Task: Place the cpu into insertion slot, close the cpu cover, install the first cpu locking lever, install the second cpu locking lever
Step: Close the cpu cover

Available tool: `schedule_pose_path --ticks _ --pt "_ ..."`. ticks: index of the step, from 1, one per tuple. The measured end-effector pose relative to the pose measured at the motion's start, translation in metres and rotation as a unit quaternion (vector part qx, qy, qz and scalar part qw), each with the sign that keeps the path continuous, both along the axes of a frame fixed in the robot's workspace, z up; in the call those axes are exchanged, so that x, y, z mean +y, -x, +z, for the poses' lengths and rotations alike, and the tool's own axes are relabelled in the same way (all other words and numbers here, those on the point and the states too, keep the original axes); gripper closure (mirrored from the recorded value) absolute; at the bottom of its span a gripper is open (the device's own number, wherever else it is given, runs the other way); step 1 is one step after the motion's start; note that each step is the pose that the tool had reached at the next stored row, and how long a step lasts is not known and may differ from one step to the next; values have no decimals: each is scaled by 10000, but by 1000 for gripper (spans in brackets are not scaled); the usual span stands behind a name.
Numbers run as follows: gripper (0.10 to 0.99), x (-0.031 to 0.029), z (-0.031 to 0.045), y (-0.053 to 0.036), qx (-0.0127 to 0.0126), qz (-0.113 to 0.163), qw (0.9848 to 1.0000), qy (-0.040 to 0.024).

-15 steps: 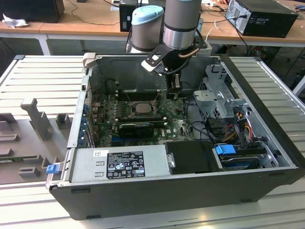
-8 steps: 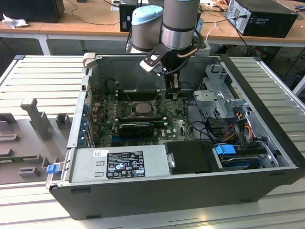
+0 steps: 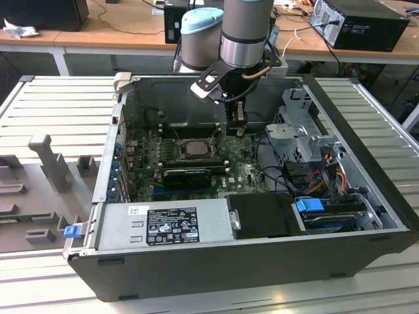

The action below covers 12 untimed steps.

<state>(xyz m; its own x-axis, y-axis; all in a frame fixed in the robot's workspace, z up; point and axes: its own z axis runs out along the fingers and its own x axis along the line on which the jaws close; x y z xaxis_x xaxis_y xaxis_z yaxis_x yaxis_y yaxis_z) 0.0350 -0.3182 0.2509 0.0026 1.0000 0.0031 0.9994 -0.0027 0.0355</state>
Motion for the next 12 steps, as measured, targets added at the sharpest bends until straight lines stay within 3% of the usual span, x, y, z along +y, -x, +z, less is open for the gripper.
schedule_pose_path --ticks 12 --pt "980 0 0 65 0 0 10000 0"
